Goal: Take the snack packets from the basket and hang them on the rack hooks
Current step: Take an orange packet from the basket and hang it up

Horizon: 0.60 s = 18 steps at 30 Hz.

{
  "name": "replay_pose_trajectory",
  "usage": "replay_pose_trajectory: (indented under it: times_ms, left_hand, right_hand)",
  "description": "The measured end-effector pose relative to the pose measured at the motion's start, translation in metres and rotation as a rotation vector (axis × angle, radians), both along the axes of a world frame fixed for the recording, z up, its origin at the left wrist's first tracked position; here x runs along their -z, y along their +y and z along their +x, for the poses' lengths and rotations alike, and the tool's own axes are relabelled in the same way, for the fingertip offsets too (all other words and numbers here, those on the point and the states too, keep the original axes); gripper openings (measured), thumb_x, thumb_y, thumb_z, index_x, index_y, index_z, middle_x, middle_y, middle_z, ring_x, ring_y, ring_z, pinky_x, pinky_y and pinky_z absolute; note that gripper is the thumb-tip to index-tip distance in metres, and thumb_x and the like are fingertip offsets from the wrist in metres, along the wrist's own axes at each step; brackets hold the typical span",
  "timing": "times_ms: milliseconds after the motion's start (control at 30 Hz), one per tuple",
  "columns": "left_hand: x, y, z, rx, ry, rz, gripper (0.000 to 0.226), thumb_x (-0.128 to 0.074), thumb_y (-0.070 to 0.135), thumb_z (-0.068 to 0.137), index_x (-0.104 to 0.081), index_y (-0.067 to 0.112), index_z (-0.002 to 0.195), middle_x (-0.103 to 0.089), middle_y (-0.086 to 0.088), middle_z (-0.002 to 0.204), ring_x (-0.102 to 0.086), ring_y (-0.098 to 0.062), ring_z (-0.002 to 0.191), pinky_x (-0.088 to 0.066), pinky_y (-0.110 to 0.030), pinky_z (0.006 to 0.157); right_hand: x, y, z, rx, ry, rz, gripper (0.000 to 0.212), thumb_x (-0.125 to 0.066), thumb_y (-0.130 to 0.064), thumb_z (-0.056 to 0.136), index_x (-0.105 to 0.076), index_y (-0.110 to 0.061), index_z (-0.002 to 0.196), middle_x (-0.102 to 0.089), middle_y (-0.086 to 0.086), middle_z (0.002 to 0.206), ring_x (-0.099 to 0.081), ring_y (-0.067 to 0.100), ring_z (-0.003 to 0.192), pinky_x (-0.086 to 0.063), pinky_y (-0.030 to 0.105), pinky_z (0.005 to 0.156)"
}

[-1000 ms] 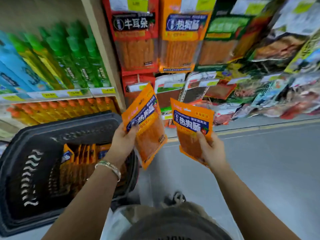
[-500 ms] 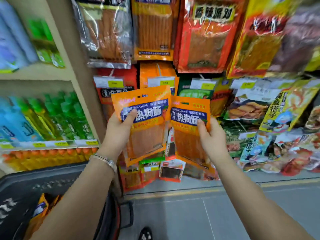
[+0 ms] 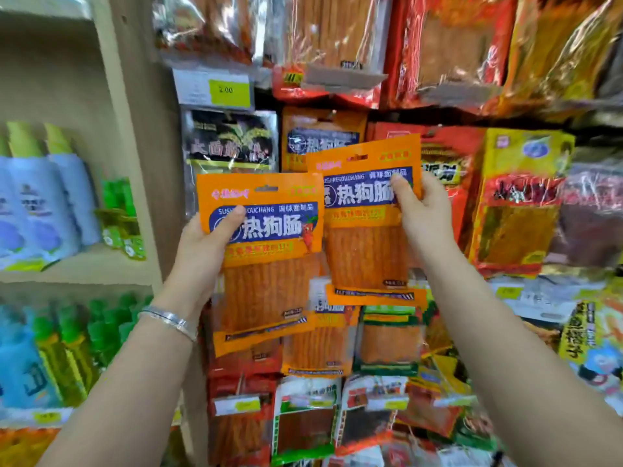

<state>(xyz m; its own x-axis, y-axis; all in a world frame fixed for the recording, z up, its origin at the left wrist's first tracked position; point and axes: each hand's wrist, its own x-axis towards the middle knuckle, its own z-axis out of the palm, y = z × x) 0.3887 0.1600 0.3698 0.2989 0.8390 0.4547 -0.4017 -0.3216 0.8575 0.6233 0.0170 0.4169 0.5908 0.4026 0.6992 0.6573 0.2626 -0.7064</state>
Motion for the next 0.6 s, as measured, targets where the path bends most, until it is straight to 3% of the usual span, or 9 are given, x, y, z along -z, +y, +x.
replay_pose_trajectory:
  times_ms: [133,233,367,600]
  left_hand:
    - [-0.013,0.018,0.005,0.024,-0.029,-0.032,0.018,-0.077,0.039,0.070,-0.069,0.037,0.085,-0.075,0.000,0.092,-0.072,-0.019,0.084,-0.056,-0.029,0.059]
    - [-0.018,0.026,0.009,0.076,-0.037,-0.062,0.027,-0.079,0.042,0.066,-0.068,0.035,0.089,-0.075,-0.002,0.094,-0.072,-0.021,0.084,-0.056,-0.032,0.059]
    - [-0.025,0.034,0.016,0.092,-0.033,-0.032,0.025,-0.079,0.044,0.064,-0.069,0.037,0.085,-0.075,-0.002,0.093,-0.073,-0.022,0.083,-0.056,-0.030,0.059]
    - [-0.034,0.046,0.028,0.116,-0.017,-0.022,0.022,-0.079,0.043,0.063,-0.070,0.037,0.081,-0.075,-0.004,0.093,-0.072,-0.024,0.084,-0.057,-0.033,0.062]
  right_hand:
    - [-0.030,0.028,0.009,-0.047,0.070,0.069,0.009,-0.055,-0.032,0.091,-0.064,-0.031,0.089,-0.068,-0.015,0.090,-0.064,-0.002,0.084,-0.050,0.019,0.073]
    - [-0.044,0.048,0.013,-0.121,0.150,0.088,0.009,-0.057,-0.026,0.092,-0.066,-0.026,0.089,-0.069,-0.008,0.094,-0.066,0.007,0.088,-0.052,0.024,0.075]
    - [-0.052,0.067,0.016,-0.174,0.213,0.125,0.013,-0.058,-0.023,0.092,-0.064,-0.025,0.080,-0.066,-0.013,0.077,-0.062,-0.002,0.068,-0.049,0.017,0.064]
    - [-0.054,0.089,0.021,-0.237,0.295,0.126,0.011,-0.059,-0.020,0.090,-0.065,-0.020,0.080,-0.067,-0.010,0.072,-0.063,0.001,0.062,-0.048,0.016,0.057]
